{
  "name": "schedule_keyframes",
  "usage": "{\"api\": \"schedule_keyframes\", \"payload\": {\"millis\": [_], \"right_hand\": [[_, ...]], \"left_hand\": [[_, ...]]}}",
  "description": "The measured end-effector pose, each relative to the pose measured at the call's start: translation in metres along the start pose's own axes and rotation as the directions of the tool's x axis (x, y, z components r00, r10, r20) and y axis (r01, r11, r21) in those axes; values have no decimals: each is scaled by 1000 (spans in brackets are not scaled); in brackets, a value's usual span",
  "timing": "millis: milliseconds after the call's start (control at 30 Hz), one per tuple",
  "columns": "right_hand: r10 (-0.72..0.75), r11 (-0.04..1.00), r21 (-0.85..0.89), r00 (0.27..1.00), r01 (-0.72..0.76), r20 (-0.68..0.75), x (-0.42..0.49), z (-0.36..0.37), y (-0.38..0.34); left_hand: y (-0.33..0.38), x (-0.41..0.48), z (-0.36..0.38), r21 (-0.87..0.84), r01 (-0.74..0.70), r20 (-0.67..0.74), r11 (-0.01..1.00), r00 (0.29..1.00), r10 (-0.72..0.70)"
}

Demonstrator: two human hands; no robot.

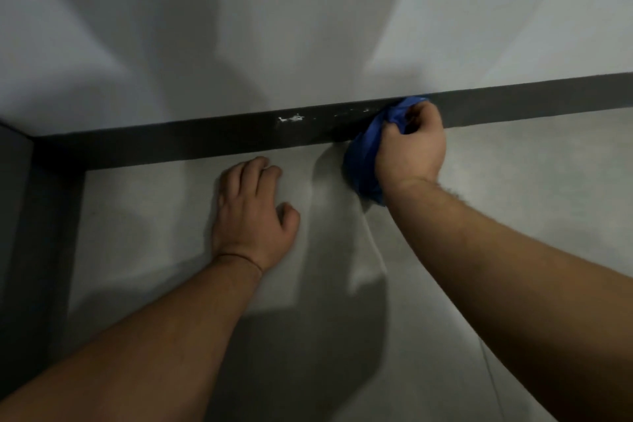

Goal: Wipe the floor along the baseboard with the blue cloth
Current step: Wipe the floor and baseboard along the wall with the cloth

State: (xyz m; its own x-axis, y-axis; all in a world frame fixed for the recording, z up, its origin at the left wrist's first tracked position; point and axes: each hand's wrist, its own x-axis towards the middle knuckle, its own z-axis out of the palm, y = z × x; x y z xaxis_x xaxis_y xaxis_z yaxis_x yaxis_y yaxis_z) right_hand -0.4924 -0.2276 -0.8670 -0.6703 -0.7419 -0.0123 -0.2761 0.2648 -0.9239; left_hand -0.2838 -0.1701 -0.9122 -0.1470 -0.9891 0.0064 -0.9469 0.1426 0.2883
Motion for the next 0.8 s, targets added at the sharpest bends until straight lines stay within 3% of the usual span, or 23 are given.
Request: {"api": "schedule_keyframes", "payload": {"millis": [133, 233, 400, 467, 667, 800], "right_hand": [[5, 997, -80, 986, 9, 165, -24, 21, -1], [-17, 992, -116, 977, 42, 213, -24, 17, -2], [25, 1000, -18, 1000, -25, -4, -10, -1, -4], [34, 999, -12, 999, -34, -13, -11, 5, -9], [-23, 998, -54, 982, 34, 189, -49, 45, -18], [-76, 989, -97, 952, 109, 295, -60, 58, -24]], "left_hand": [[-1, 0, 0, 13, -2, -1, 1000, 1000, 2], [-1, 0, 0, 7, 3, -2, 1000, 1000, -3], [0, -1, -2, -24, 13, -8, 1000, 1000, -13], [1, -1, -2, -26, 11, -6, 1000, 1000, -12], [-1, -1, 1, -22, 30, 34, 999, 999, -29], [-3, 0, 5, -114, 80, 24, 990, 997, -78]]}}
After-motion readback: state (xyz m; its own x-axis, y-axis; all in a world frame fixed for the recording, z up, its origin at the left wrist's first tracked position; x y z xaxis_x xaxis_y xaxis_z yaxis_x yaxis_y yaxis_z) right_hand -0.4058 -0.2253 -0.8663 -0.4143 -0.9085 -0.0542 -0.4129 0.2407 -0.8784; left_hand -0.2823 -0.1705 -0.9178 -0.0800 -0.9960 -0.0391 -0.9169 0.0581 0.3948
